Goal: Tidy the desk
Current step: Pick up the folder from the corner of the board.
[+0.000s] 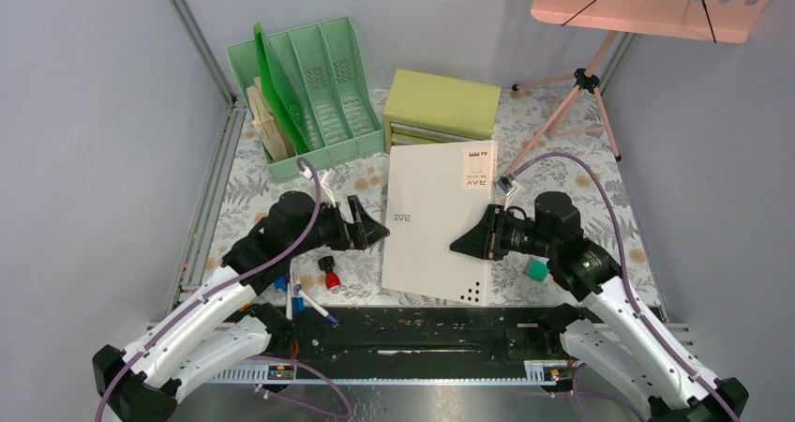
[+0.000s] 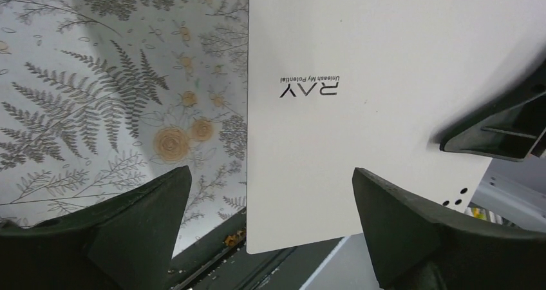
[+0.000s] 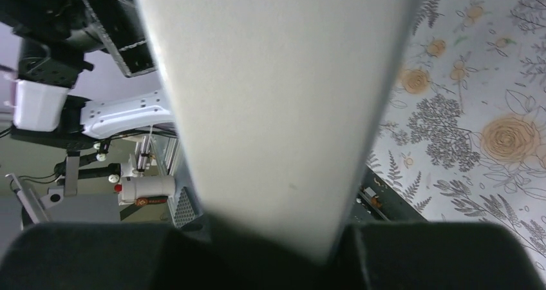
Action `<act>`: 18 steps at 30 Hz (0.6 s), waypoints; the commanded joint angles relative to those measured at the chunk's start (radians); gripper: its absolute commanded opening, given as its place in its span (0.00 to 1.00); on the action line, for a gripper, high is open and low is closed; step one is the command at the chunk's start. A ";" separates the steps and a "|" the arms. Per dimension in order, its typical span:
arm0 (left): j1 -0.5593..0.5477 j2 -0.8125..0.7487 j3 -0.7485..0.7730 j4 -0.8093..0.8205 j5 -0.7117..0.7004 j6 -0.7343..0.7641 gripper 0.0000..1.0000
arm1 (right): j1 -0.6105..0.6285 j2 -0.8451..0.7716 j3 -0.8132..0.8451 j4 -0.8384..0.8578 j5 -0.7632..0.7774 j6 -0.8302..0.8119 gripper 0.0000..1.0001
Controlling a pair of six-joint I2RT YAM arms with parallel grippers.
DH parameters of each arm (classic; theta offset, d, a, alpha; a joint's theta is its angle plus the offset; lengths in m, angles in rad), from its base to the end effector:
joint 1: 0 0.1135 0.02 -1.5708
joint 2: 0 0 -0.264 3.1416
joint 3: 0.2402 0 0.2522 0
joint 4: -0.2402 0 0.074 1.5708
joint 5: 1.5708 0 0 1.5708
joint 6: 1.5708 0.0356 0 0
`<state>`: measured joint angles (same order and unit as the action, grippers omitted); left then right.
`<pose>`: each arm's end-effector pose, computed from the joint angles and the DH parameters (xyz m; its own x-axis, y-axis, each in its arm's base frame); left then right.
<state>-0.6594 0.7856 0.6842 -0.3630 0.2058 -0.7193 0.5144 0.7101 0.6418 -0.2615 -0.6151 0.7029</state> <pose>0.1382 -0.1163 0.2864 -0.7566 -0.2296 -0.6123 0.3266 0.6786 -0.6579 0.1342 0.0995 0.2954 -0.7821 0.1644 -0.6010 -0.4870 0.4405 0.7542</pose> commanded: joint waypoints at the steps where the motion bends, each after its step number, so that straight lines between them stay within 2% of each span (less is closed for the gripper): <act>1: 0.021 -0.051 0.033 0.062 0.097 -0.020 0.99 | 0.007 -0.045 0.081 -0.003 -0.077 -0.007 0.00; 5: 0.052 -0.061 0.020 0.093 0.156 -0.038 0.99 | 0.007 -0.058 0.109 -0.019 -0.164 0.003 0.00; 10: 0.099 -0.065 -0.059 0.326 0.345 -0.144 0.99 | 0.007 -0.061 0.152 -0.038 -0.274 0.015 0.00; 16: 0.102 -0.023 -0.056 0.400 0.428 -0.164 0.99 | 0.007 -0.063 0.171 -0.040 -0.332 0.012 0.00; 18: 0.102 -0.018 -0.054 0.458 0.478 -0.182 0.96 | 0.007 -0.050 0.169 -0.046 -0.348 0.012 0.00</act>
<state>-0.5625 0.7616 0.6231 -0.0891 0.5480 -0.8612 0.5152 0.6579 0.7567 -0.3538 -0.8684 0.7124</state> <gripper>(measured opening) 0.983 0.254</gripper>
